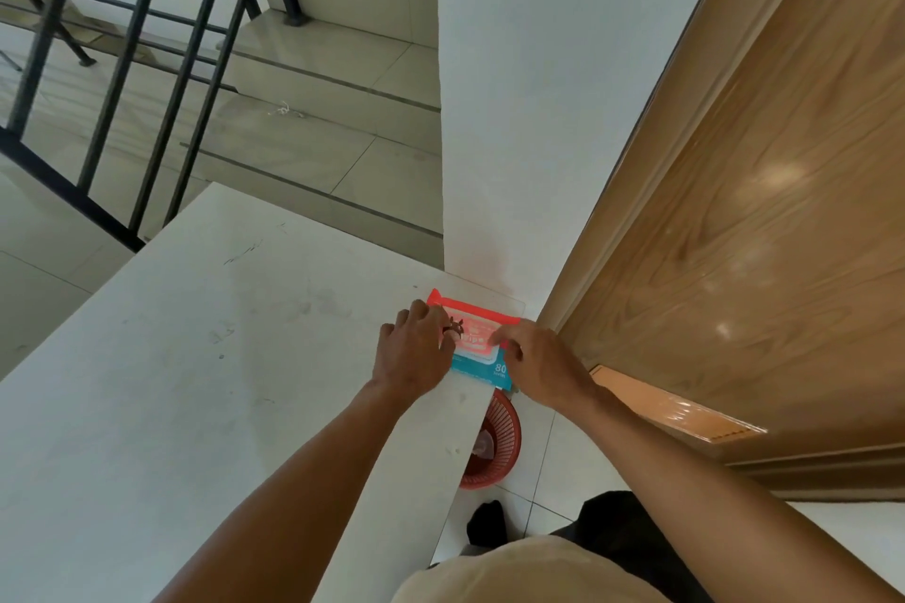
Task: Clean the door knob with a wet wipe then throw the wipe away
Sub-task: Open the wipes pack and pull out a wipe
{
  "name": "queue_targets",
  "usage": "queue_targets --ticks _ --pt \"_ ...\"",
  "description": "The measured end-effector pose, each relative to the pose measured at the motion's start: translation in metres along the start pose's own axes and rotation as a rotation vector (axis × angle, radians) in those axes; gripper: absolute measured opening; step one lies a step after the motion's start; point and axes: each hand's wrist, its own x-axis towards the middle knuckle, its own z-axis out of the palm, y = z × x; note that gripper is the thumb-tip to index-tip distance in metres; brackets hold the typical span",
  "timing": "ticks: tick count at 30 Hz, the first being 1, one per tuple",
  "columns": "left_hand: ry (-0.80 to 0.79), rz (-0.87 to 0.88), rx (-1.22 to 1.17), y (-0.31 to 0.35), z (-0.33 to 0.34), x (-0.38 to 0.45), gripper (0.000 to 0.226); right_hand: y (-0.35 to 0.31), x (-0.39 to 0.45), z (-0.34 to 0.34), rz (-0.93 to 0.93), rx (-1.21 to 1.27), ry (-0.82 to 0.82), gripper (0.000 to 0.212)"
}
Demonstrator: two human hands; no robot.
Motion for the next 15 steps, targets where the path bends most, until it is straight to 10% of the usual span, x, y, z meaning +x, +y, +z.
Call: queue_targets --ticks 15 --pt "-0.008 0.181 0.221 -0.002 0.016 -0.009 0.048 0.005 -0.003 0.007 -0.027 -0.08 -0.063 0.037"
